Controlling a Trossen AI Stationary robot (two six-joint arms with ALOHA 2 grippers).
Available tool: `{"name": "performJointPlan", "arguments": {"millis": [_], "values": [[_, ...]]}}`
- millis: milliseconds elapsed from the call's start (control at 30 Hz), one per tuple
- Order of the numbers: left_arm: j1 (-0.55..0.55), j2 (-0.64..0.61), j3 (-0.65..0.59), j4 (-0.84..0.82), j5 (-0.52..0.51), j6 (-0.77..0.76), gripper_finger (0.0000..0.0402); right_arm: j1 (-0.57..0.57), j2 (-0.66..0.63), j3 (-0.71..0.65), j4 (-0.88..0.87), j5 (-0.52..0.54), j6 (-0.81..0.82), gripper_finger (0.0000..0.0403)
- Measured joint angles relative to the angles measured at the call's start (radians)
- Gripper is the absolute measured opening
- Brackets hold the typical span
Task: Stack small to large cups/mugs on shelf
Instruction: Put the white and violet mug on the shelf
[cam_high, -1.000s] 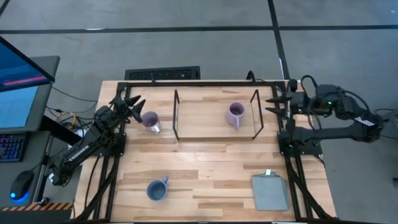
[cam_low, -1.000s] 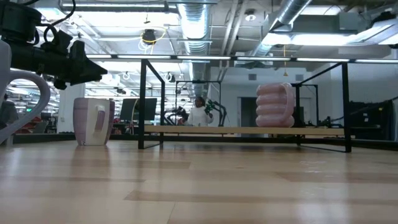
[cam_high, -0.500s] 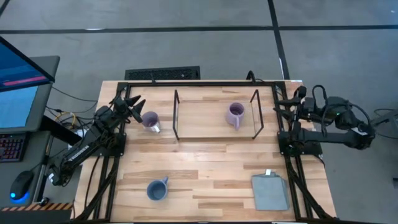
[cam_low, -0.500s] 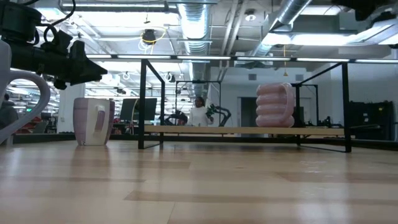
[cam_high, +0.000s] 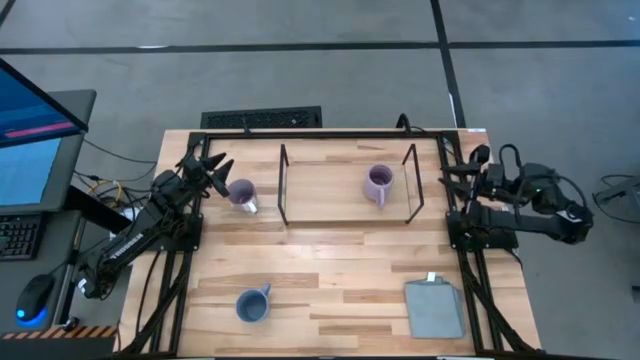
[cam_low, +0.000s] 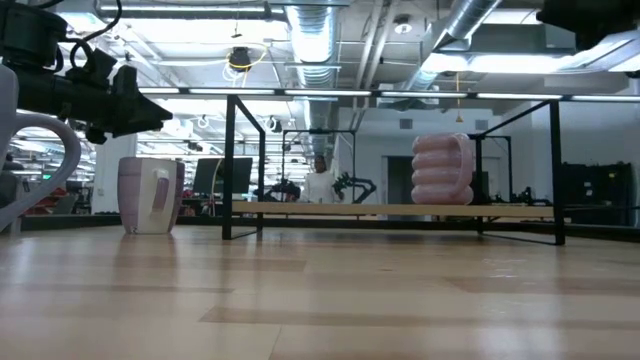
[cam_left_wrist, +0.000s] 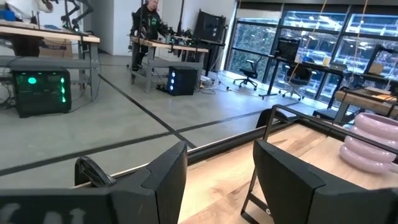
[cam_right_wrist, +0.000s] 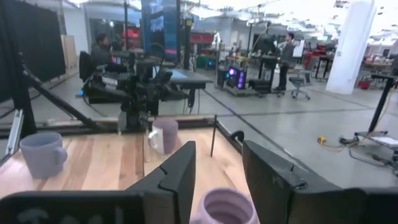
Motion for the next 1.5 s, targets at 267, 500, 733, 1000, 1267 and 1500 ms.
{"name": "performJointPlan", "arguments": {"millis": [267,500,733,1000,1267,1500], "values": [[0.0,0.0,0.0,0.0,-0.008,0.0,0.0177,0.0,-0.003,0.0,-0.002,-0.002,-0.002,0.0155],[0.0,0.0,0.0,0.0,-0.008,0.0,0.0177,0.0,-0.003,0.0,-0.003,-0.002,-0.003,0.0153],[0.0,0.0,0.001,0.0,-0.009,0.0,0.0177,0.0,-0.003,0.0,-0.003,-0.002,-0.003,0.0154],[0.0,0.0,0.0,0.001,-0.009,0.0,0.0177,0.0,-0.002,0.0,-0.003,-0.002,-0.003,0.0155],[0.0,0.0,0.0,0.038,0.138,0.012,0.0177,0.0,-0.002,0.0,-0.004,-0.002,-0.008,0.0153],[-0.015,0.0,0.0,0.203,0.321,-0.042,0.0177,0.0,-0.002,0.0,-0.004,-0.002,-0.01,0.0155]]}}
